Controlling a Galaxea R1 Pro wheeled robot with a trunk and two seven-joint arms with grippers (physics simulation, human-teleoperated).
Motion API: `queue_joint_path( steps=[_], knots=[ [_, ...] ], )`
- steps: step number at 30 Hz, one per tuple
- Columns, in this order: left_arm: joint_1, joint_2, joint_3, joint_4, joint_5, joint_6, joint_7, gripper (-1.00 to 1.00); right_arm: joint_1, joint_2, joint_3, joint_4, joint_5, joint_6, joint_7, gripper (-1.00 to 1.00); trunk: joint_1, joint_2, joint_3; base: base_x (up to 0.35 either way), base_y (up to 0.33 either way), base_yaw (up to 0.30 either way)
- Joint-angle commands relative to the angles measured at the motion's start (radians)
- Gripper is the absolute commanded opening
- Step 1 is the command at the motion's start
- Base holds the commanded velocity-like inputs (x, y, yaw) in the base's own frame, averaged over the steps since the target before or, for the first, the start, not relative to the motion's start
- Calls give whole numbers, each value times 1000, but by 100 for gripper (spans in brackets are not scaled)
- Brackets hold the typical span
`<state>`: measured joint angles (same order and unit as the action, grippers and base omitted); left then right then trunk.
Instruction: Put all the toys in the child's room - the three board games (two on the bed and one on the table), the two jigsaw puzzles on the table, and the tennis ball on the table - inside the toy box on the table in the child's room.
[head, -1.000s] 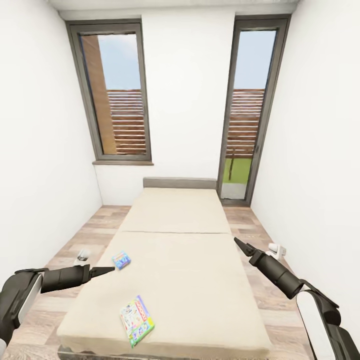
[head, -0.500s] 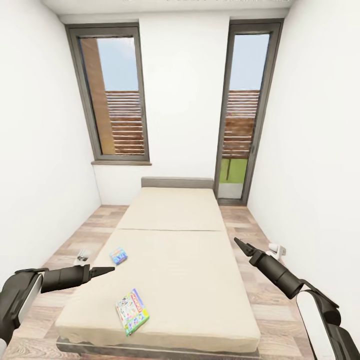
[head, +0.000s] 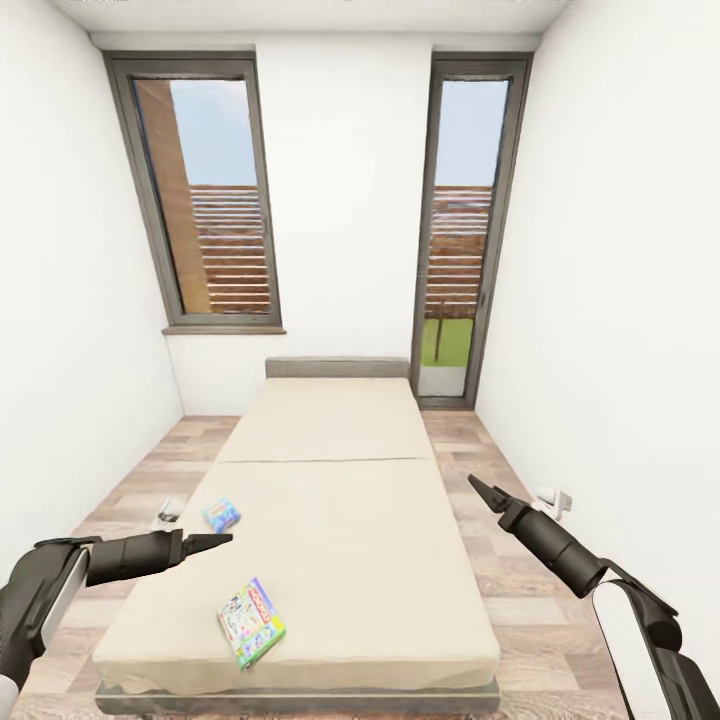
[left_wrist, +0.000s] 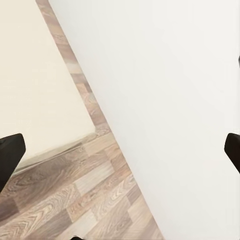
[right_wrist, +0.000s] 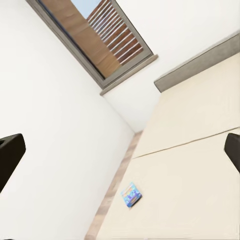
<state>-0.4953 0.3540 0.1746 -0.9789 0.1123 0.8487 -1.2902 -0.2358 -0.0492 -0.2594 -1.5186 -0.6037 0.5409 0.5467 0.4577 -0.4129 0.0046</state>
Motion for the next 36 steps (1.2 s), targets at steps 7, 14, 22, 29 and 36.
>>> queue_joint_path(
  steps=[7,14,22,29,36],
  knots=[
    [0,-1,0,0,3,8,-1,100,0,0,-2,0,-7,8,1,100,0,-1,0,-132,0,-6],
    [0,-1,0,0,3,7,-1,100,0,0,-1,0,-7,8,1,100,0,-1,0,-149,0,-1],
    [0,-1,3,0,3,7,2,100,0,0,-2,0,-7,8,1,100,0,-1,0,-19,0,0],
    [0,-6,3,0,5,9,94,100,0,0,-3,0,-7,8,1,100,0,-1,0,-1,0,0],
    [0,-33,2,0,4,10,178,100,0,0,-3,0,-8,8,1,100,23,-43,-19,0,0,0]
  ],
)
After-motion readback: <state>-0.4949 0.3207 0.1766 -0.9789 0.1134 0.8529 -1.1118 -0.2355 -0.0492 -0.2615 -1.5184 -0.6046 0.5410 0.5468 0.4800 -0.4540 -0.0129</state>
